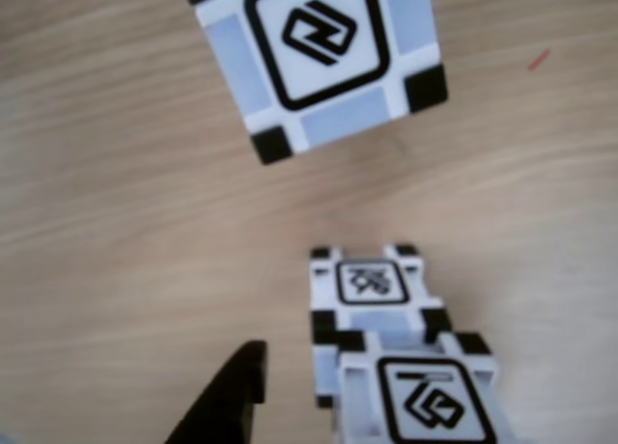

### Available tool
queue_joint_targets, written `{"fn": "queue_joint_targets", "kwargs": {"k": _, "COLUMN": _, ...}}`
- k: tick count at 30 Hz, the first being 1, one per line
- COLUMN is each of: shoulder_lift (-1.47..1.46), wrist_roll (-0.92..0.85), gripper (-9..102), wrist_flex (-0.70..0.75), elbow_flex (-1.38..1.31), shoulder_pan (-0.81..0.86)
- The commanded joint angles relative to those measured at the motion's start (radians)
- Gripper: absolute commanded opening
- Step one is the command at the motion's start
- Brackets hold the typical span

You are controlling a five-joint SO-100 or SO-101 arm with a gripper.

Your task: Stack cubes from left to right.

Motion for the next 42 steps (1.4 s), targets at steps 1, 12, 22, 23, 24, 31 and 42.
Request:
{"fn": "queue_joint_targets", "kwargs": {"k": 1, "shoulder_lift": 0.06, "wrist_roll": -0.009, "gripper": 49, "wrist_flex": 0.009, "elbow_flex": -0.003, "shoulder_pan": -0.034}}
{"fn": "queue_joint_targets", "kwargs": {"k": 12, "shoulder_lift": 0.051, "wrist_roll": 0.015, "gripper": 49, "wrist_flex": 0.009, "elbow_flex": -0.003, "shoulder_pan": -0.138}}
{"fn": "queue_joint_targets", "kwargs": {"k": 22, "shoulder_lift": 0.043, "wrist_roll": -0.003, "gripper": 50, "wrist_flex": 0.011, "elbow_flex": 0.026, "shoulder_pan": -0.196}}
{"fn": "queue_joint_targets", "kwargs": {"k": 23, "shoulder_lift": 0.043, "wrist_roll": -0.006, "gripper": 50, "wrist_flex": 0.009, "elbow_flex": 0.054, "shoulder_pan": -0.196}}
{"fn": "queue_joint_targets", "kwargs": {"k": 24, "shoulder_lift": 0.043, "wrist_roll": -0.012, "gripper": 50, "wrist_flex": 0.009, "elbow_flex": 0.089, "shoulder_pan": -0.196}}
{"fn": "queue_joint_targets", "kwargs": {"k": 31, "shoulder_lift": 0.058, "wrist_roll": -0.003, "gripper": 50, "wrist_flex": -0.008, "elbow_flex": 0.298, "shoulder_pan": -0.198}}
{"fn": "queue_joint_targets", "kwargs": {"k": 42, "shoulder_lift": 0.044, "wrist_roll": 0.026, "gripper": 49, "wrist_flex": -0.009, "elbow_flex": 0.291, "shoulder_pan": -0.249}}
